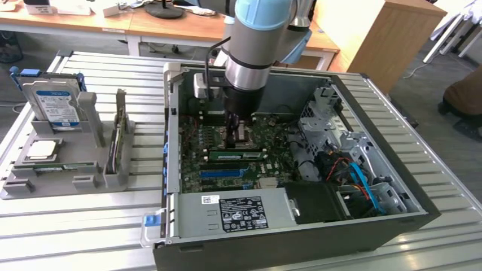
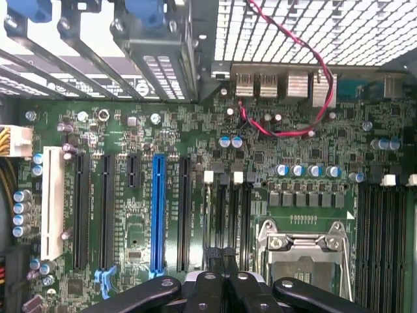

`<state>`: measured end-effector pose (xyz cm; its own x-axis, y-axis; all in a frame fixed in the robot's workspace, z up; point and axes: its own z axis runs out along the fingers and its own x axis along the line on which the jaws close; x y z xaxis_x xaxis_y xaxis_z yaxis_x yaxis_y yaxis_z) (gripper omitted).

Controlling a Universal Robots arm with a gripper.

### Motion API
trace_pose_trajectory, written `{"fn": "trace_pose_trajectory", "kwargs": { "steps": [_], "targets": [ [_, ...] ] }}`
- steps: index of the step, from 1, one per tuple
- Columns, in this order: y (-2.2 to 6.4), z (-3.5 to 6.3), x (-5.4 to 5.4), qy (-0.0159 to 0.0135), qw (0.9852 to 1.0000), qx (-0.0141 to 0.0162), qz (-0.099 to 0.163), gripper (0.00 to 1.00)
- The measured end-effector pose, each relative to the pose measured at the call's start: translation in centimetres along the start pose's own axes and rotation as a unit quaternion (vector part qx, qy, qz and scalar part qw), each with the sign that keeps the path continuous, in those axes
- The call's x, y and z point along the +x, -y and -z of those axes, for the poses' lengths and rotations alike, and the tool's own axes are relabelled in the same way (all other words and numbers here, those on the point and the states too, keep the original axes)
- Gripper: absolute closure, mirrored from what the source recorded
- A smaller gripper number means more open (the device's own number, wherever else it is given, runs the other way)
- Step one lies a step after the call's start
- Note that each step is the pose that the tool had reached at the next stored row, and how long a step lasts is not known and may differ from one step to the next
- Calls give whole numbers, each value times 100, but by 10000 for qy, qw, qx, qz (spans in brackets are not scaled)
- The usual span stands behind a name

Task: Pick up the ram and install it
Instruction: 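Press down the ram until it locks into place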

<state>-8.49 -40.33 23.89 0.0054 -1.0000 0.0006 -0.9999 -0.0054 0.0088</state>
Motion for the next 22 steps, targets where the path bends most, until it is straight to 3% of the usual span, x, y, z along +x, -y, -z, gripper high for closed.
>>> {"fn": "trace_pose_trajectory", "kwargs": {
  "steps": [22],
  "targets": [
    [-5,0,66,-3,10000,0,0,89]
  ]
}}
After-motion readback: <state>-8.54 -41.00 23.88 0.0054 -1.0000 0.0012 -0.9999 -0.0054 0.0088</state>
